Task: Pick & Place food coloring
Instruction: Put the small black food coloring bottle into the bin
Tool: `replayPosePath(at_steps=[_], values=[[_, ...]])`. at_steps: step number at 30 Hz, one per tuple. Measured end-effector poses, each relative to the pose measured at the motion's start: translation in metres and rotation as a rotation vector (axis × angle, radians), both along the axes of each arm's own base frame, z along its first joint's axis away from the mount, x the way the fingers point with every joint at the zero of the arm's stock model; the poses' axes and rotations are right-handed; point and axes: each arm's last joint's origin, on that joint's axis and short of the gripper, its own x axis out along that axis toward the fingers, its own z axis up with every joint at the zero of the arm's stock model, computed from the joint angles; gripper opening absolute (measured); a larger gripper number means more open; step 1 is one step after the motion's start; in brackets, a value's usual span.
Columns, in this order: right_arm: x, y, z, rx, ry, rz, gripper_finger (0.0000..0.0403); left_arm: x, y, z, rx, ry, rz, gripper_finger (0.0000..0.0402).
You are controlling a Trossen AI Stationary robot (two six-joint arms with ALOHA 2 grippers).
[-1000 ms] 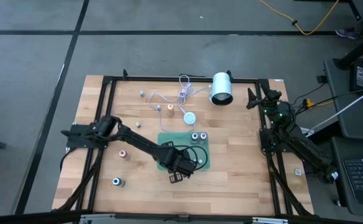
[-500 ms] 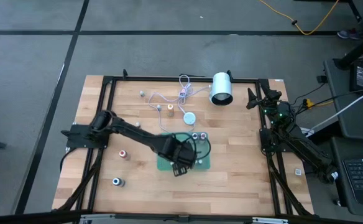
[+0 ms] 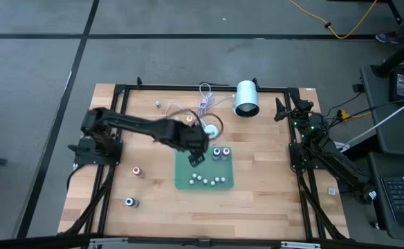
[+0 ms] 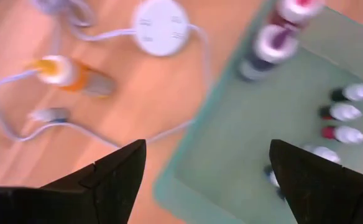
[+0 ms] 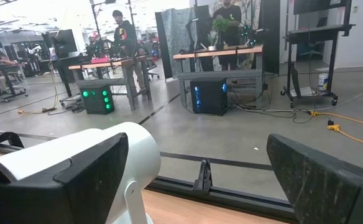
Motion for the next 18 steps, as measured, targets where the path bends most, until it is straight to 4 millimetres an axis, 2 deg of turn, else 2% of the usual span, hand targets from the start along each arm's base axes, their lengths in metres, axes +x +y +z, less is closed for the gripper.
replayPosePath(at_steps=[8, 13, 18], values=[[0.0, 0.0, 0.0, 0.0, 0.0, 0.0, 0.0384, -0.049, 0.055, 0.018, 0.048, -0.03, 0.122, 0.0333], [0.0, 0.0, 0.0, 0.0, 0.0, 0.0, 0.0384, -0.072, 0.088, 0.02, 0.075, -0.005, 0.165, 0.0333], [0.0, 0.0, 0.0, 0.0, 0.0, 0.0, 0.0384, -0.086, 0.123, 0.018, 0.084, 0.03, 0.241, 0.0333]])
